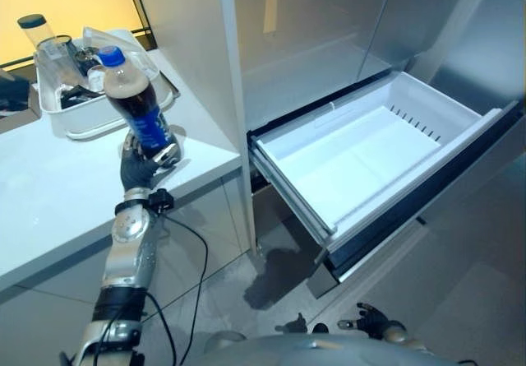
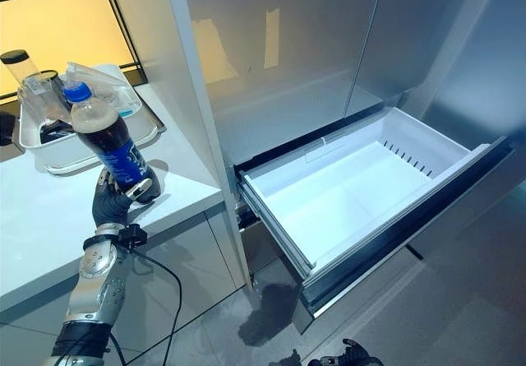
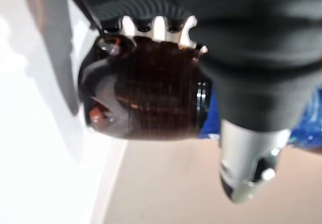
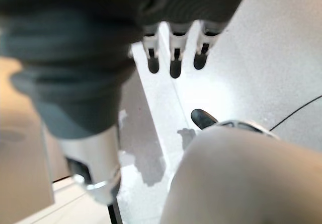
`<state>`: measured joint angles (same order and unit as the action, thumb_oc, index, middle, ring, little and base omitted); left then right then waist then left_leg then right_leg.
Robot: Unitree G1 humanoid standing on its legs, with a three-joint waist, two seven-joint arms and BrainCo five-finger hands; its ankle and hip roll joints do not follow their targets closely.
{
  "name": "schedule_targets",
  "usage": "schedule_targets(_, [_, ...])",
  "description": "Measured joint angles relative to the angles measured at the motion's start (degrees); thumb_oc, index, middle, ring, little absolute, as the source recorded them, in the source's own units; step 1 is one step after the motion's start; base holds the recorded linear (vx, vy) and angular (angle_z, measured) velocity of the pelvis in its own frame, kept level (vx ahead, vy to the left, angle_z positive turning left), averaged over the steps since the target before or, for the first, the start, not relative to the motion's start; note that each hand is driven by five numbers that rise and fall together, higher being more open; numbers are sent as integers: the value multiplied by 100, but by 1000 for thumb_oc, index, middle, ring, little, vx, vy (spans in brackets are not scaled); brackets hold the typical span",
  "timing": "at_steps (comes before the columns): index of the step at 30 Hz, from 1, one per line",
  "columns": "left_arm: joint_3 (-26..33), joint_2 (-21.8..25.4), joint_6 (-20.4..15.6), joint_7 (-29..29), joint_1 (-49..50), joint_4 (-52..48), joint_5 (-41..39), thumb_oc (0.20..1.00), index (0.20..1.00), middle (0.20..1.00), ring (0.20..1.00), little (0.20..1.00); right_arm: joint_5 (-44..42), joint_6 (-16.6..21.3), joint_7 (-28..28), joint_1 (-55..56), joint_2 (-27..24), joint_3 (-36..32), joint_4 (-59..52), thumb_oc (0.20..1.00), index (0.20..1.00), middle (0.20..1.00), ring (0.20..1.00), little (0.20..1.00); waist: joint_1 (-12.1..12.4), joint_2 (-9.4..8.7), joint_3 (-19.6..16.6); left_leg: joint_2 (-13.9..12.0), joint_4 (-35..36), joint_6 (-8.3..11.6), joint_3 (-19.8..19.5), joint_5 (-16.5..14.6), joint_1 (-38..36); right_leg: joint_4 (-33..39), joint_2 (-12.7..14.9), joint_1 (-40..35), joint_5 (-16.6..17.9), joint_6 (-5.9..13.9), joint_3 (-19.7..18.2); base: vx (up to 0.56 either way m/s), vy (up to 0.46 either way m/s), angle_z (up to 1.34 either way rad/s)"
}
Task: Take the drinks into the refrigerator
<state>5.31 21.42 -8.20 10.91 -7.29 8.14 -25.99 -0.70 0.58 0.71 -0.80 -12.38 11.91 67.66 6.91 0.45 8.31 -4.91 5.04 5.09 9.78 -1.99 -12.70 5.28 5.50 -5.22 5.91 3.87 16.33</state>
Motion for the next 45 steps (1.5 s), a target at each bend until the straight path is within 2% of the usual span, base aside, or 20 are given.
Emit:
schedule_targets(5, [-69,32,40,47,-346,377,22,1000,1000,1000,1000,1000,-1,-37,14,0,1,4,-1,1000,1000,1000,1000,1000,0,-2,-2,-1,1,0,33,0,-20,1,-4,-4,9,-7,-20,6,-3,-1])
schedule_targets(6, [-141,82,44,66,-502,561,26,511,511,511,511,511,-1,-42,27,0,1,4,1,1000,1000,1000,1000,1000,-3,-3,-3,-2,0,0,47,0,-29,-1,-5,-5,10,-7,-22,21,-10,-5])
schedule_targets(7, [-177,121,60,77,-561,626,37,338,338,338,338,338,-2,-46,33,0,0,5,1,1000,1000,1000,1000,1000,-6,-4,-3,-2,1,0,53,1,-35,0,-7,-6,10,-8,-23,19,-10,-5])
schedule_targets(8, [-270,217,121,87,-650,714,41,200,200,200,200,200,-2,-48,39,-1,2,7,0,1000,1000,1000,1000,1000,-17,-7,-5,-3,1,0,65,0,-42,-1,-8,-7,11,-9,-24,12,-8,-6])
schedule_targets(13, [-470,233,119,72,-686,717,48,200,200,200,200,200,-114,-46,77,4,1,-2,0,1000,1000,1000,1000,1000,-139,-22,-31,-4,1,1,96,0,-50,-2,-8,-3,15,-12,-36,4,-1,-2])
schedule_targets(27, [-406,127,114,34,-449,411,51,200,200,200,200,200,-659,-32,268,5,66,-319,214,1000,1000,1000,1000,1000,-135,-71,-66,-7,1,2,109,-1,-55,0,-17,4,22,-17,-84,0,0,0])
schedule_targets(36, [-212,60,14,-67,127,-177,51,200,200,200,200,200,-1851,132,616,1,-186,-1702,196,1000,1000,1000,1000,1000,-142,-75,-74,-6,2,4,108,-5,33,1,-18,60,33,-16,-88,0,0,0])
schedule_targets(45, [53,-73,-130,-405,770,-787,34,200,200,200,200,200,-2876,568,1062,108,-1072,-3014,-815,1000,1000,1000,1000,1000,-129,-54,47,-6,4,3,119,-10,37,20,-25,69,35,-11,-127,0,0,0])
